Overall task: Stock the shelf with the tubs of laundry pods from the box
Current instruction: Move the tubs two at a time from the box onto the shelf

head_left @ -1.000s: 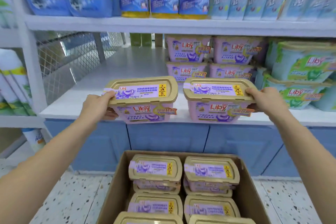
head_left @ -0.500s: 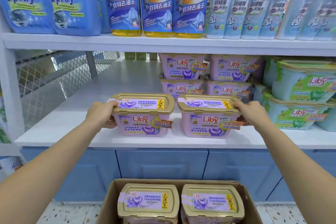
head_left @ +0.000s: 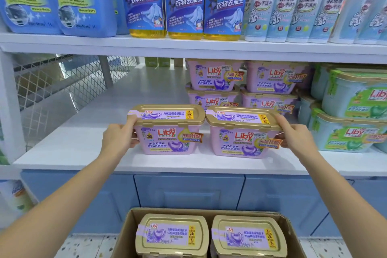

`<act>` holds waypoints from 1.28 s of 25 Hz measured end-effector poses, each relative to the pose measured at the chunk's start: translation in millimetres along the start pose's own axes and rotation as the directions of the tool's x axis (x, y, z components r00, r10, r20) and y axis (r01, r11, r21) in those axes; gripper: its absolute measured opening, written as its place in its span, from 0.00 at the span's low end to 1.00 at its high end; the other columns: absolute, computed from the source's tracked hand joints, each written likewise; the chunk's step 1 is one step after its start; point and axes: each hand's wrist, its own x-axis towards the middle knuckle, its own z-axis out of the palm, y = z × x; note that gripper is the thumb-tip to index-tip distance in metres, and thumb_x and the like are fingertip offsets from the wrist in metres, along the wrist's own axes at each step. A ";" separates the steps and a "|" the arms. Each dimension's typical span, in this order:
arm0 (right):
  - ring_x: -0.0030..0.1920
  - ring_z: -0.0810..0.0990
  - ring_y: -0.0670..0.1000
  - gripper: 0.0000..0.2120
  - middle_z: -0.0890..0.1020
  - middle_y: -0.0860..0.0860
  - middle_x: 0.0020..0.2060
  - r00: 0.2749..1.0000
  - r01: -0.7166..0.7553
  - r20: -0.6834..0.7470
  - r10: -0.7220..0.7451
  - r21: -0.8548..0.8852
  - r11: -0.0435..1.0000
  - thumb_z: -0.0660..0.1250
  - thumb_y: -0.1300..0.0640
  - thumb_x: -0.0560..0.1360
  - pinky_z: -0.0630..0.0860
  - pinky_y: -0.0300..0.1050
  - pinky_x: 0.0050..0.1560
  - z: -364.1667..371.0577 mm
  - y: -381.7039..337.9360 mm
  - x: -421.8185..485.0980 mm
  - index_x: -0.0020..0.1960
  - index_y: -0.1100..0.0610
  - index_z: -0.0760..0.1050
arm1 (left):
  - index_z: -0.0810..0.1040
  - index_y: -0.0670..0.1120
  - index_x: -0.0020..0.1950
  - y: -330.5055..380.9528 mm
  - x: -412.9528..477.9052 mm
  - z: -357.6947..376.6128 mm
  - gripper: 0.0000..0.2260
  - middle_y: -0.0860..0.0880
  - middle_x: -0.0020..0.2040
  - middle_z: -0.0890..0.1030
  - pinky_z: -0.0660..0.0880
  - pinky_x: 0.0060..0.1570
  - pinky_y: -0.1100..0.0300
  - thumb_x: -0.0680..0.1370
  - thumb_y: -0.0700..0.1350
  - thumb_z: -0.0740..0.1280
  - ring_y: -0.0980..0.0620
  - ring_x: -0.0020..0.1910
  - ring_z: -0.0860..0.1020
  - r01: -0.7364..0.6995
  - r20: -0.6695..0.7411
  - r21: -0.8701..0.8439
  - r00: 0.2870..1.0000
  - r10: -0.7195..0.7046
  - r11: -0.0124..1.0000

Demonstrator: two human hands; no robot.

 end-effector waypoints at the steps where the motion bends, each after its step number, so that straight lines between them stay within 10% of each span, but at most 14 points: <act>1: 0.45 0.81 0.59 0.24 0.84 0.60 0.41 0.999 0.038 0.004 -0.039 0.060 0.997 0.56 0.38 0.74 0.78 0.56 0.53 0.3 5.5 -9.8 0.37 0.57 0.77 | 0.79 0.45 0.36 -6.0 -10.8 -0.9 0.20 0.47 0.37 0.83 0.78 0.52 0.46 0.70 0.61 0.59 0.44 0.40 0.83 -0.067 -0.028 0.004 0.997 0.067 0.998; 8: 0.49 0.79 0.48 0.15 0.81 0.45 0.44 0.980 0.171 -0.109 -0.165 0.056 0.984 0.53 0.38 0.71 0.76 0.51 0.52 -9.7 102.4 -91.8 0.43 0.44 0.74 | 0.76 0.43 0.59 -94.8 -95.2 -16.0 0.20 0.51 0.50 0.79 0.72 0.50 0.55 0.73 0.52 0.60 0.51 0.48 0.77 -0.350 -0.053 0.186 0.929 0.365 0.918; 21: 0.55 0.76 0.64 0.21 0.80 0.64 0.53 0.967 -0.246 0.009 0.255 -0.231 0.941 0.56 0.49 0.78 0.67 0.49 0.48 48.3 234.0 -152.6 0.59 0.65 0.72 | 0.66 0.42 0.67 -240.4 -145.5 18.6 0.25 0.44 0.54 0.81 0.75 0.55 0.47 0.76 0.55 0.62 0.41 0.53 0.79 0.135 0.194 0.331 0.959 -0.208 0.934; 27: 0.50 0.78 0.58 0.18 0.81 0.55 0.43 0.888 -0.432 0.132 0.441 -0.094 0.897 0.58 0.45 0.77 0.74 0.57 0.58 53.3 243.8 -143.3 0.44 0.58 0.77 | 0.80 0.45 0.51 -252.0 -137.4 24.9 0.17 0.46 0.45 0.82 0.77 0.55 0.44 0.77 0.56 0.59 0.42 0.50 0.81 0.349 0.277 0.193 0.877 -0.392 0.917; 32: 0.38 0.75 0.53 0.20 0.79 0.57 0.37 0.923 -0.350 0.095 0.373 -0.196 0.916 0.55 0.48 0.79 0.66 0.46 0.44 52.6 231.5 -146.5 0.39 0.61 0.75 | 0.79 0.51 0.40 -244.2 -141.6 28.8 0.12 0.48 0.39 0.83 0.79 0.52 0.47 0.78 0.53 0.59 0.42 0.44 0.83 0.326 0.224 0.161 0.907 -0.356 0.932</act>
